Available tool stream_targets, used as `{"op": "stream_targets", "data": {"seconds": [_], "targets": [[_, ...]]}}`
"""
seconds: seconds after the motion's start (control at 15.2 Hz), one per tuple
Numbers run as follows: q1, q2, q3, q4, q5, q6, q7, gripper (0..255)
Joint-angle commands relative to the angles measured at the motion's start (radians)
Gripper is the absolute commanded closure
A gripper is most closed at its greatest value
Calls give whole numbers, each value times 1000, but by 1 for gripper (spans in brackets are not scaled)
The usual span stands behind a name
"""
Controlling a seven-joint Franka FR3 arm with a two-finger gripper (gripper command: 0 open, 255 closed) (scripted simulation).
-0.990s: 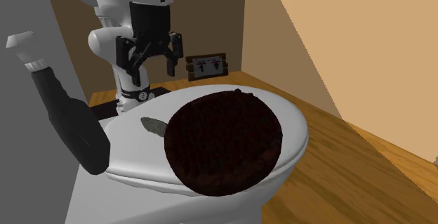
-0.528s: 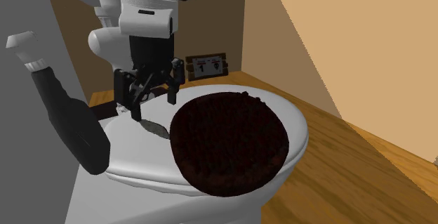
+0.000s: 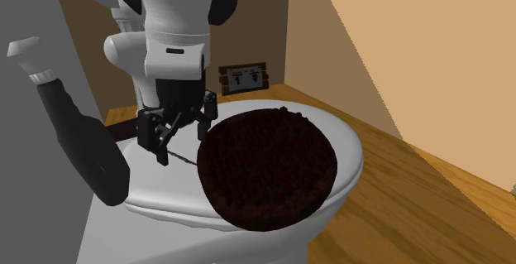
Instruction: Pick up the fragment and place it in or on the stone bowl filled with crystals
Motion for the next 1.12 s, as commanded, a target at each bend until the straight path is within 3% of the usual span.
{"op": "stream_targets", "data": {"seconds": [0.0, 0.33, 0.4, 1.06], "targets": [[-1, 3, -1, -3, 0, 6, -1, 0], [-1, 3, -1, -3, 0, 6, -1, 0], [-1, 3, -1, -3, 0, 6, -1, 255], [0, -5, 0, 3, -1, -8, -1, 255]]}}
